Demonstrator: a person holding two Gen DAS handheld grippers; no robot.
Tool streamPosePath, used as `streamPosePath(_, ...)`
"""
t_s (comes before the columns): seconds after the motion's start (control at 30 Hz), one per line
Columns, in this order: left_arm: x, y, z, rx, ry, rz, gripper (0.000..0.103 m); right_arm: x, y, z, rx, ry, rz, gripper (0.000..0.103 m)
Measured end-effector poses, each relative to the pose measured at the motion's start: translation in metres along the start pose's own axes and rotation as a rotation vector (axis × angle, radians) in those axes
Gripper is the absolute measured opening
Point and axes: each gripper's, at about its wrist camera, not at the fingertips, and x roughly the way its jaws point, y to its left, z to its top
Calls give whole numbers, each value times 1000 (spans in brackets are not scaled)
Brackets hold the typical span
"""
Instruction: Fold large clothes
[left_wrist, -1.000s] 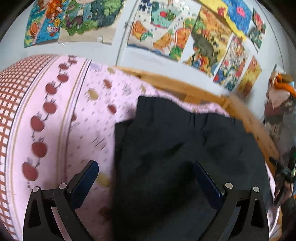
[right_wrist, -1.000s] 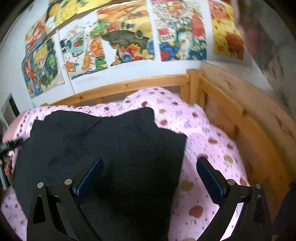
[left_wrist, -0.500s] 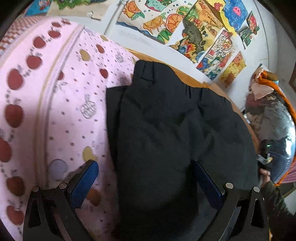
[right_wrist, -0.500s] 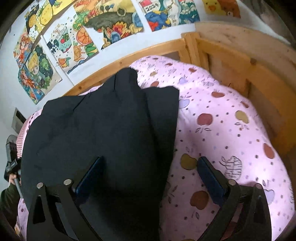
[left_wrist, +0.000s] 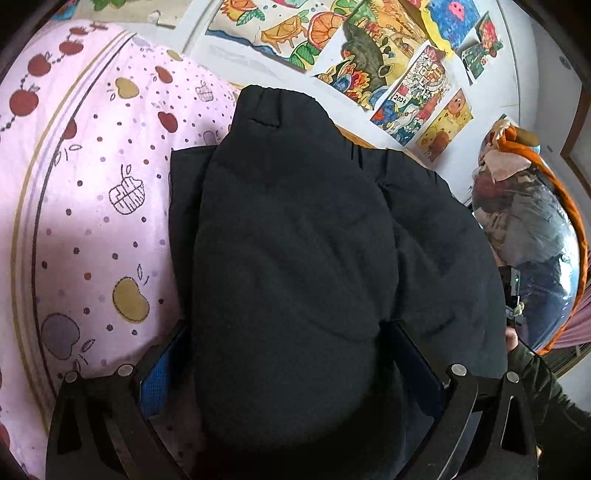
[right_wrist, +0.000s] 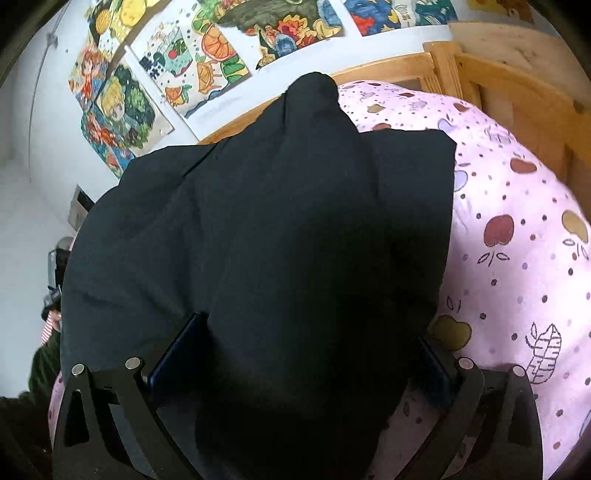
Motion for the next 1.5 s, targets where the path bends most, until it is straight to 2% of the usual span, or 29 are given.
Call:
streamPosePath(0.13, -3, -14, -2, 47, -31, 6, 103, 5, 4, -5, -24, -27, -13, 102)
streamPosePath(0.27, 1, -12, 1, 31, -14, 12, 103, 6, 1, -6, -24, -53, -2, 102)
streamPosePath(0.7, 3, -5, -2, 20, -9, -4, 103, 1, -7, -9, -15, -53, 7, 102)
streamPosePath(1.5, 2, -6, -1, 1, 3, 15, 103, -4, -8, -10, -20, -52, -24, 102)
